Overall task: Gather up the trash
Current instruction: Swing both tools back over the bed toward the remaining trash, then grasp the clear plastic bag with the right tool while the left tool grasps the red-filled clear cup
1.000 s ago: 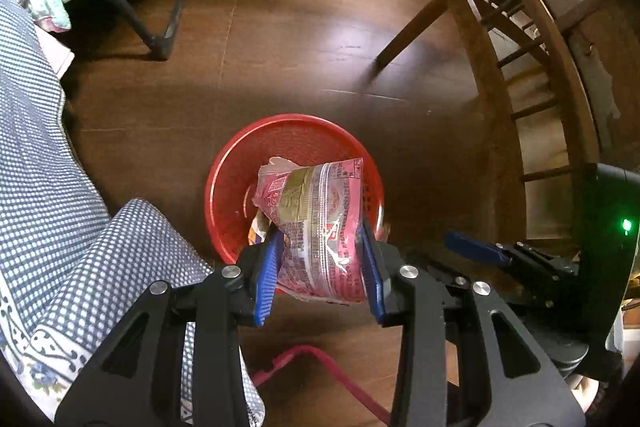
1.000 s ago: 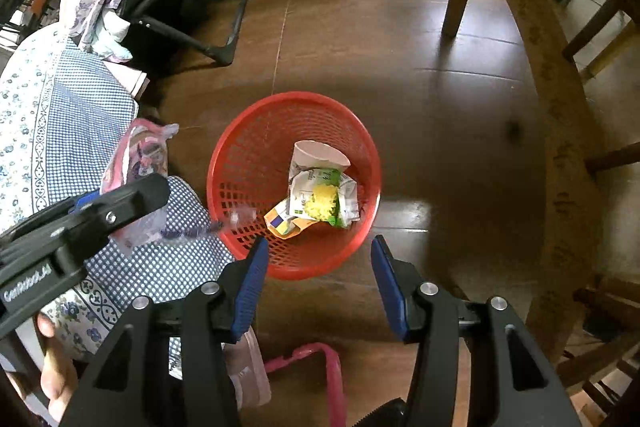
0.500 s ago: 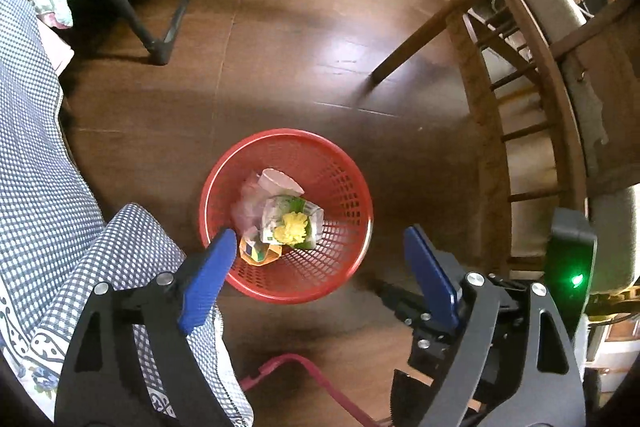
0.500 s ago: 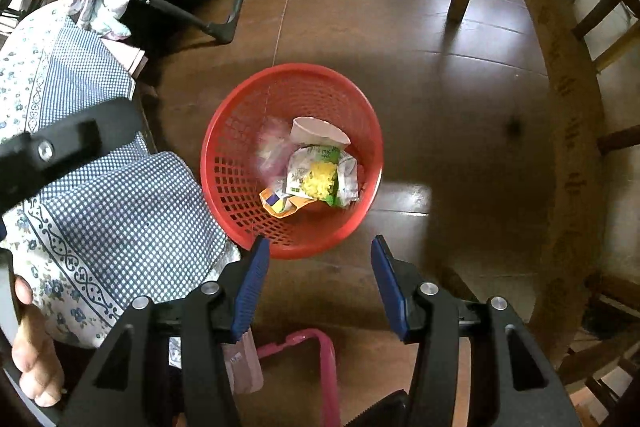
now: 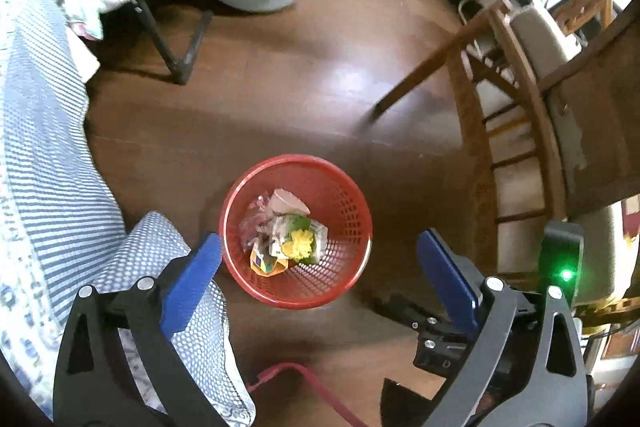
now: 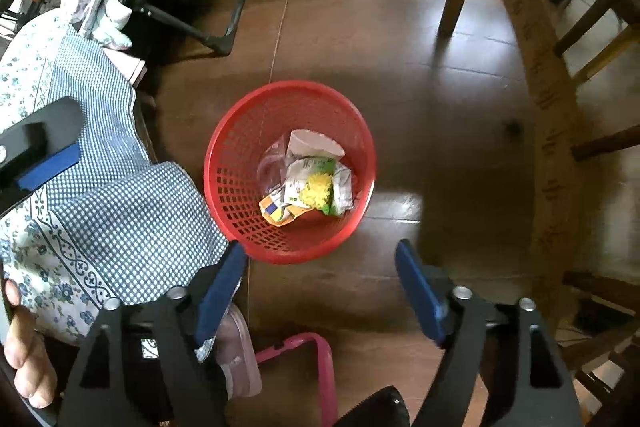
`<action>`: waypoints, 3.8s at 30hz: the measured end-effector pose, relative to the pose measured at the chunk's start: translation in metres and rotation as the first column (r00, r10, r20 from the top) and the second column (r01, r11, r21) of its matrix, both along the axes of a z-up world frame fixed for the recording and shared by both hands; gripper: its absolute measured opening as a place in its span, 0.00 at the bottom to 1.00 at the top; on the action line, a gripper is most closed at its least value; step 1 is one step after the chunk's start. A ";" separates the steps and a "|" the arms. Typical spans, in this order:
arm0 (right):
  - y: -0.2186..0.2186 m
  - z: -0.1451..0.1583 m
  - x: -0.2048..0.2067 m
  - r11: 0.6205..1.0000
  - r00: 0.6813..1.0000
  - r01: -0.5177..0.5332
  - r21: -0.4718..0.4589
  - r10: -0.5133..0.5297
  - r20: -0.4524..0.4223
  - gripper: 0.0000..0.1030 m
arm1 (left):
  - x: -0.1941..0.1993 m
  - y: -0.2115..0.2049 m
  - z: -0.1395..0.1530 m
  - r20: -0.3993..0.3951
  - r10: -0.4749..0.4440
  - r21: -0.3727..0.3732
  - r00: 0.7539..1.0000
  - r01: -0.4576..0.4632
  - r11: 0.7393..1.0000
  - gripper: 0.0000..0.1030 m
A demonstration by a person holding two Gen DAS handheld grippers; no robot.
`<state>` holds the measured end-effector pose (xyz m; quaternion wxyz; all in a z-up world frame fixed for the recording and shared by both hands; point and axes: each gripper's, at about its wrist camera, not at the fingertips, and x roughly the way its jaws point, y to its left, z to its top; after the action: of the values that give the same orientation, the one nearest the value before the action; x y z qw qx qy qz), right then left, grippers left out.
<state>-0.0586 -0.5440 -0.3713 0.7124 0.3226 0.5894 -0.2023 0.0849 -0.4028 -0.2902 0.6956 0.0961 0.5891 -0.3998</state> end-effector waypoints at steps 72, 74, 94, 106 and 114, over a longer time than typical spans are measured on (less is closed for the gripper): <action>0.391 0.300 0.346 0.768 0.660 -0.471 -0.433 0.633 0.405 0.94 | 0.163 0.487 0.244 0.379 0.819 -0.220 0.430 -0.818 0.531 0.93; 0.395 0.291 0.373 0.760 0.662 -0.484 -0.433 0.642 0.387 0.94 | 0.189 0.488 0.245 0.371 0.830 -0.227 0.416 -0.826 0.516 0.93; 0.397 0.274 0.383 0.746 0.645 -0.548 -0.379 0.665 0.377 0.15 | 0.224 0.491 0.201 0.360 0.815 -0.181 0.453 -0.824 0.538 0.93; 0.358 0.274 0.356 0.804 0.665 -0.533 -0.264 0.591 0.456 0.17 | 0.252 0.422 0.183 0.393 0.739 -0.141 0.548 -0.758 0.637 0.93; 0.351 0.273 0.358 0.820 0.679 -0.517 -0.247 0.568 0.464 0.18 | 0.291 0.416 0.147 0.311 0.766 -0.094 0.563 -0.784 0.614 0.93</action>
<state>0.2991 -0.1930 -0.0985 0.8860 0.1410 0.4336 0.0847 0.3754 0.0130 -0.1437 0.8828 -0.0896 0.4608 -0.0165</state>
